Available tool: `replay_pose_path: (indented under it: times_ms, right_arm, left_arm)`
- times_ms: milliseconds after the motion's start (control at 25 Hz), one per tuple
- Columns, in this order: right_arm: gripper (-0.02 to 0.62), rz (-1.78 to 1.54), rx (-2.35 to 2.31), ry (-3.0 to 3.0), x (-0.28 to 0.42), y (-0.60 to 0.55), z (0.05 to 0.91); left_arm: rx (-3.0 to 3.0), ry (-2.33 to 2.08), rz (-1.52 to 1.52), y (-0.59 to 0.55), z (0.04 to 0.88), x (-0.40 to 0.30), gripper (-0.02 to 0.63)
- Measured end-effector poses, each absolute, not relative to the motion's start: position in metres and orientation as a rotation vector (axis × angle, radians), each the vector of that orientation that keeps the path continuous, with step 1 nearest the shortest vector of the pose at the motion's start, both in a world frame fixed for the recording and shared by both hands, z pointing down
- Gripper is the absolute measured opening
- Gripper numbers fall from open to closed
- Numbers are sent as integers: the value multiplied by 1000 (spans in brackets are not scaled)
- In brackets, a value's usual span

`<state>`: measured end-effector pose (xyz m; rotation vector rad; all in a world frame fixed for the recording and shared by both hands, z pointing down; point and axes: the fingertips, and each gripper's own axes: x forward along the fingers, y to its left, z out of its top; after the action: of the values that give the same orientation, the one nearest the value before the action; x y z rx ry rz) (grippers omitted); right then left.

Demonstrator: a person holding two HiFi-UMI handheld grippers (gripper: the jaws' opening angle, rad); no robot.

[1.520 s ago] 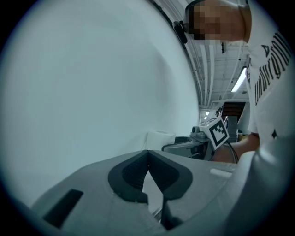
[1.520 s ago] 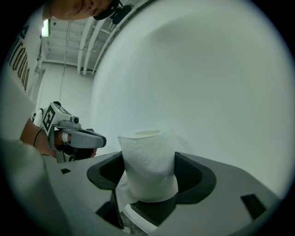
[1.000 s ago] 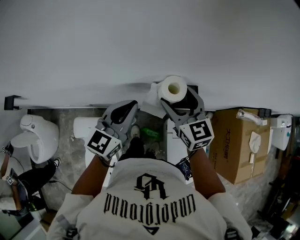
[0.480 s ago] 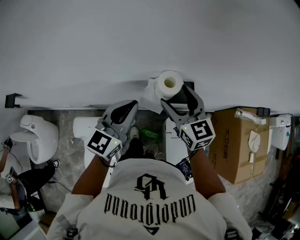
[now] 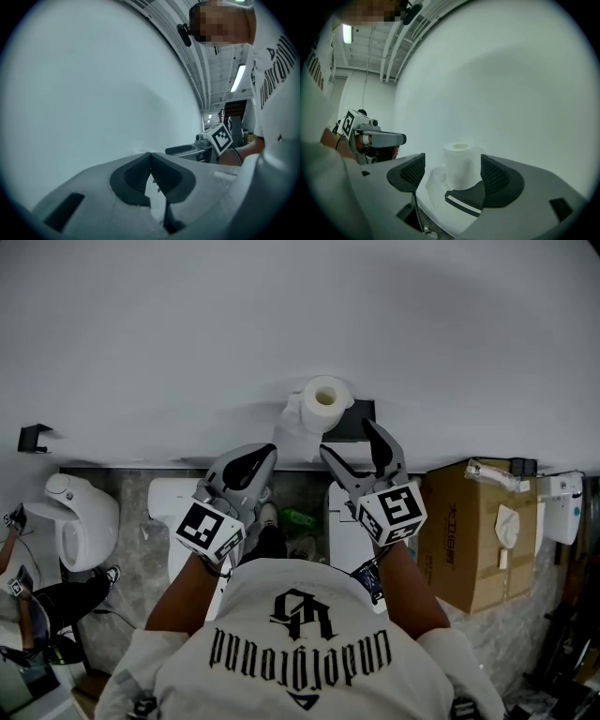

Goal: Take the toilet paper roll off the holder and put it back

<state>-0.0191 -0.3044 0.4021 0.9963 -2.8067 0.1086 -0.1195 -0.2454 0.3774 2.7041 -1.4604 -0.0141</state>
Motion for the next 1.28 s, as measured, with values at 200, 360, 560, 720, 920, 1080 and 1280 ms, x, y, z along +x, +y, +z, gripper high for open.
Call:
replay_pose_path:
  times_ms: [200, 360, 560, 720, 920, 1080, 1280]
  right_arm:
    - [338, 91, 994, -2816, -9, -294, 394]
    - [339, 73, 983, -2833, -3, -286, 387]
    - [337, 55, 941, -2858, 1, -274, 384]
    - [337, 46, 912, -2872, 2, -264, 382]
    - [336, 44, 885, -2892, -2, -252, 380]
    - [242, 18, 872, -2911, -4, -243, 377]
    - [172, -9, 856, -2908, -13, -226, 375]
  left_arm:
    - [2713, -1474, -10, -235, 370, -107, 14]
    - [2714, -1496, -14, -226, 365, -101, 14]
    - [2719, -1528, -20, -216, 360, -93, 14]
    - [2707, -1554, -20, -205, 355, -92, 14]
    - [2701, -1583, -27, -193, 349, -95, 14]
    - [2699, -1584, -30, -185, 350, -99, 14]
    - [2715, -1560, -32, -170, 351, -105, 14]
